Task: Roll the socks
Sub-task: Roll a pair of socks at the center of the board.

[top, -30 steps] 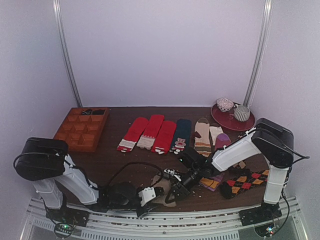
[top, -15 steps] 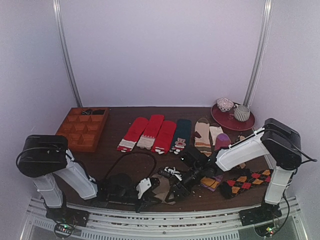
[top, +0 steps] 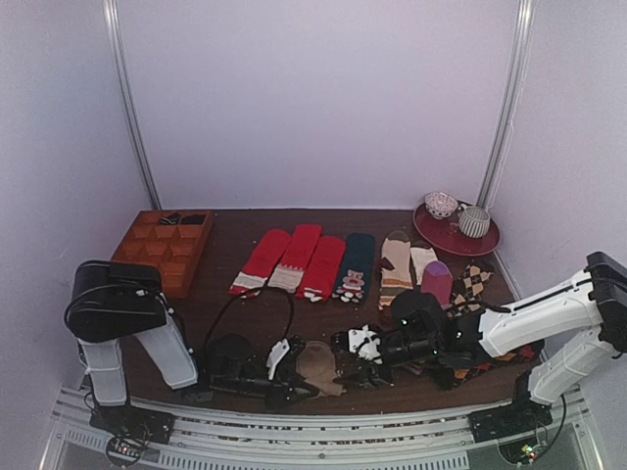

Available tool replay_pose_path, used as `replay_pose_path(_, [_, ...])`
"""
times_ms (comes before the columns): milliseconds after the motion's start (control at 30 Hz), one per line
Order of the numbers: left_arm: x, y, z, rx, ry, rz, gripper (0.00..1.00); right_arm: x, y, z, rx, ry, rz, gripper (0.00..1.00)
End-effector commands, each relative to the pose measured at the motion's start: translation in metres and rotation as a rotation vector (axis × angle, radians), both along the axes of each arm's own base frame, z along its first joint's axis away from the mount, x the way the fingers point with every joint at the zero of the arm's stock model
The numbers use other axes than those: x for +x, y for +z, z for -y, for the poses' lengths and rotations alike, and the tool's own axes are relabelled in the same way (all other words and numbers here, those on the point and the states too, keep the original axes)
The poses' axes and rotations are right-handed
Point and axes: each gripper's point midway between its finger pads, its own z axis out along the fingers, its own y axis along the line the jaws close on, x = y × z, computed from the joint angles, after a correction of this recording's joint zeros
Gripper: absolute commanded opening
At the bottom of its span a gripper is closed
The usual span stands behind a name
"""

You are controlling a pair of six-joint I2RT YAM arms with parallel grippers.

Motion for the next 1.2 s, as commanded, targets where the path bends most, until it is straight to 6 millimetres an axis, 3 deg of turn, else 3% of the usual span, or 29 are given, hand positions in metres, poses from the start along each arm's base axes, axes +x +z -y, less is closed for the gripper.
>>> replay_pose_path(0, [-0.05,-0.106,-0.082,0.448,-0.014,-0.298,0.0,-0.006,-0.019,-0.007,-0.078,0.053,0.108,0.67])
replay_pose_path(233, [-0.05,-0.111,-0.082,0.481,-0.033,-0.287,0.0,-0.021,-0.043,-0.011,-0.137,0.08,0.05,0.67])
replay_pose_path(367, [-0.05,-0.114,-0.08,0.486,-0.042,-0.291,0.0,-0.018,-0.054,-0.011,-0.182,0.053,0.044,0.65])
replay_pose_path(500, [-0.051,-0.116,-0.08,0.492,-0.047,-0.294,0.0,-0.016,-0.061,-0.011,-0.201,0.034,0.028,0.56])
replay_pose_path(767, [-0.046,-0.118,-0.075,0.506,-0.057,-0.254,0.0,-0.016,-0.083,-0.011,-0.315,-0.021,-0.099,0.25])
replay_pose_path(800, [-0.043,-0.116,-0.073,0.501,-0.052,-0.237,0.03,-0.018,-0.088,-0.009,-0.337,-0.031,-0.131,0.22])
replay_pose_path(900, [-0.027,-0.109,-0.067,0.499,-0.019,-0.148,0.27,-0.023,-0.097,-0.002,-0.371,-0.068,-0.211,0.2])
replay_pose_path(1000, [-0.004,-0.09,-0.058,0.481,0.026,-0.007,0.48,-0.028,-0.101,0.006,-0.386,-0.105,-0.284,0.19])
replay_pose_path(1067, [0.012,-0.071,-0.051,0.458,0.052,0.102,0.55,-0.029,-0.104,0.012,-0.398,-0.139,-0.355,0.19])
replay_pose_path(1167, [0.033,-0.036,-0.044,0.399,0.108,0.25,0.59,-0.034,-0.11,0.018,-0.41,-0.172,-0.476,0.19])
